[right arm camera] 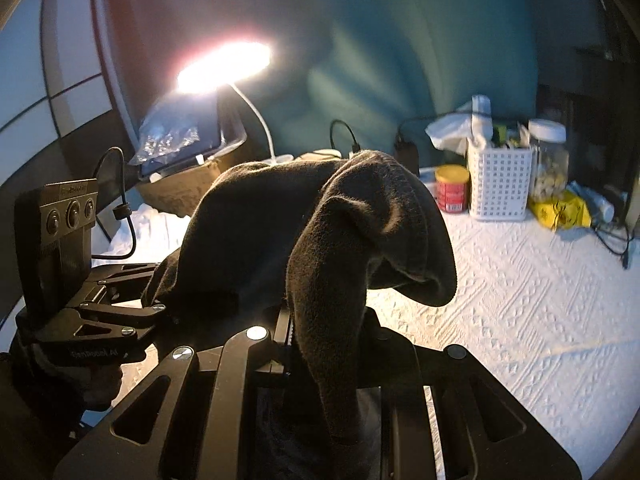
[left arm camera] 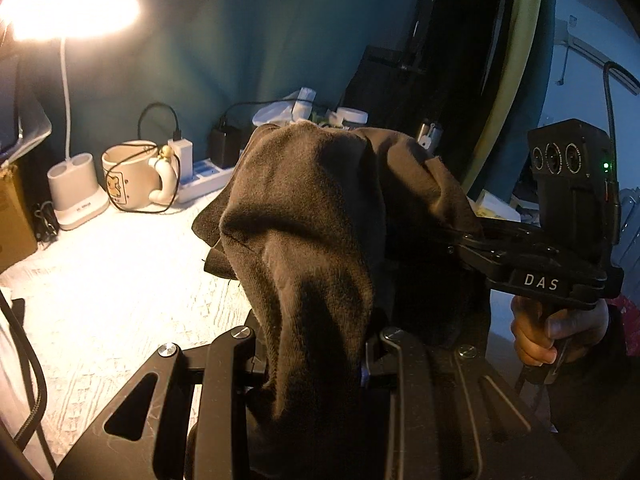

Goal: Fold small clothes
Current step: 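Lift the folded shirt off the bedspread with both grippers and hold it up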

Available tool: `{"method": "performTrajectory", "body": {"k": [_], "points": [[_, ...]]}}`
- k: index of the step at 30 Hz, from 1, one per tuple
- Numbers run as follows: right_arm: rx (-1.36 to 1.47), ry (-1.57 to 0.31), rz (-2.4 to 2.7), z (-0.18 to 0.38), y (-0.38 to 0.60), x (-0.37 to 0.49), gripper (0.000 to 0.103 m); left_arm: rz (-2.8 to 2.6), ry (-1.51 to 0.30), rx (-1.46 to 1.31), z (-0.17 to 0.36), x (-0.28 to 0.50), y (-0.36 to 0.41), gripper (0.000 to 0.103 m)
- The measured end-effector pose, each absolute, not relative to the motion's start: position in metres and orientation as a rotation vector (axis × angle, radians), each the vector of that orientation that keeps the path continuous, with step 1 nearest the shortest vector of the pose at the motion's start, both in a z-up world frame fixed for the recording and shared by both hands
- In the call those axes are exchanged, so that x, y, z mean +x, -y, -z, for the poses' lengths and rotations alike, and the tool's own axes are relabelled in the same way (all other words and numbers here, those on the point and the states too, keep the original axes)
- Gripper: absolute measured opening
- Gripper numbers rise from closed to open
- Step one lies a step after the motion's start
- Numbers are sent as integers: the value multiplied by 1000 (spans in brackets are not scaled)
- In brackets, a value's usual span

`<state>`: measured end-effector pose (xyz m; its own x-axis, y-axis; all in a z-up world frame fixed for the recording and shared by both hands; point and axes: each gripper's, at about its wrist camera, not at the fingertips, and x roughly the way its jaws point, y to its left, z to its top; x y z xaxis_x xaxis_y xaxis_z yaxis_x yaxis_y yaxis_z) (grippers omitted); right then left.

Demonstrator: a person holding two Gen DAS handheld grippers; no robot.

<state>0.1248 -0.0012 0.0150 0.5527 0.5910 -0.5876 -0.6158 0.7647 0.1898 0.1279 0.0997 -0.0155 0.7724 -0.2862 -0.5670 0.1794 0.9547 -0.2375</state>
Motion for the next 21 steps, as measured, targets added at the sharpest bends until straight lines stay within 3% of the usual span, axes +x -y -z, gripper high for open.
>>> {"method": "performTrajectory", "body": {"k": [21], "points": [[-81,-499,-807,-85,-12,56,20,202,-476,-125,-30,60,-99,25]]}}
